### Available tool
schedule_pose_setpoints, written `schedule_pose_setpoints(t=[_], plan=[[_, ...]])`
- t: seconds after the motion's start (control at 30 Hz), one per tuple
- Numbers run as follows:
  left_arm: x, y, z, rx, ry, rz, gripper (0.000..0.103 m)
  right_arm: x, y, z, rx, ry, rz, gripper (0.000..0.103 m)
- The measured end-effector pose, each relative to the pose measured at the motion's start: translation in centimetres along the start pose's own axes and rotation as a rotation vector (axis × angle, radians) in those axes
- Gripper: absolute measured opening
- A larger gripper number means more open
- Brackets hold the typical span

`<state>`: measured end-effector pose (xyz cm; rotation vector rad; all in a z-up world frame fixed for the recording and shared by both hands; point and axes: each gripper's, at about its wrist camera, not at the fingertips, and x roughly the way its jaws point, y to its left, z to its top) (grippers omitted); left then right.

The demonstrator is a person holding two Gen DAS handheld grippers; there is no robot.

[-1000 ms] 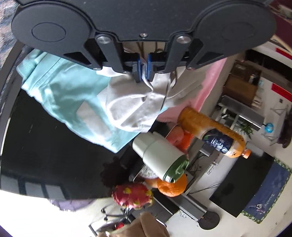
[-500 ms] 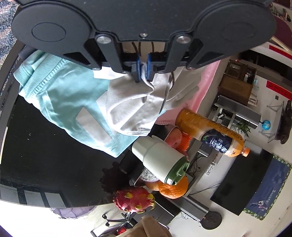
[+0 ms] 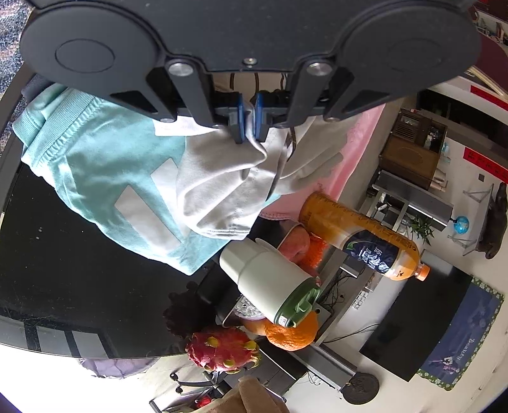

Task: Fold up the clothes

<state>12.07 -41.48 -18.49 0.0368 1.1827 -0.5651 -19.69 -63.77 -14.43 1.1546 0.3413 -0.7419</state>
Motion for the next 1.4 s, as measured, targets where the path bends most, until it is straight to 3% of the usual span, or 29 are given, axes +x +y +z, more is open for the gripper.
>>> schedule_pose_setpoints(t=[0.03, 0.1, 0.27, 0.43, 0.53, 0.57, 0.6, 0.67, 0.83, 1.0, 1.1, 1.27, 1.4], plan=[[0.1, 0.0, 0.1, 0.003, 0.003, -0.003, 0.036, 0.0, 0.0, 0.0, 0.001, 0.0, 0.0, 0.008], [-0.1, -0.2, 0.2, 0.027, -0.002, -0.002, 0.001, 0.0, 0.0, 0.0, 0.004, 0.0, 0.003, 0.008], [-1.8, -3.2, 1.7, 0.15, -0.07, 0.027, 0.001, 0.0, 0.1, 0.2, 0.013, -0.006, 0.013, 0.008], [-2.5, -9.9, 5.2, 0.277, -0.151, 0.044, 0.003, 0.0, 0.0, 0.5, 0.022, -0.034, 0.001, 0.008], [-1.2, -13.2, 6.5, 0.324, -0.129, 0.063, 0.027, 0.3, -0.3, 0.8, 0.028, -0.049, -0.025, 0.008], [-1.0, -13.6, 6.4, 0.332, -0.126, 0.071, 0.04, 0.3, -0.5, 1.0, 0.036, -0.05, -0.031, 0.008], [-1.0, -14.0, 6.1, 0.339, -0.124, 0.08, 0.045, 0.4, -0.7, 1.1, 0.043, -0.051, -0.037, 0.008], [-1.4, -13.4, 4.9, 0.345, -0.133, 0.064, 0.047, 0.3, -1.1, 1.2, 0.056, -0.051, -0.039, 0.008], [-3.0, -9.8, 2.1, 0.293, -0.14, 0.012, 0.046, 0.1, -1.7, 1.3, 0.075, -0.037, -0.016, 0.009], [-3.3, -7.3, 0.1, 0.26, -0.125, -0.052, 0.025, 0.2, -1.5, 1.1, 0.067, -0.024, -0.005, 0.009], [-3.6, -5.8, -1.2, 0.241, -0.116, -0.09, 0.019, 0.2, -1.3, 0.9, 0.063, -0.022, -0.007, 0.009], [-0.4, -9.0, 0.1, 0.339, -0.099, -0.034, 0.008, 0.3, -1.4, 0.9, 0.064, -0.022, -0.013, 0.009], [1.8, -13.3, 1.5, 0.438, -0.062, -0.059, 0.007, 0.5, -1.2, 0.8, 0.054, -0.018, -0.016, 0.009]])
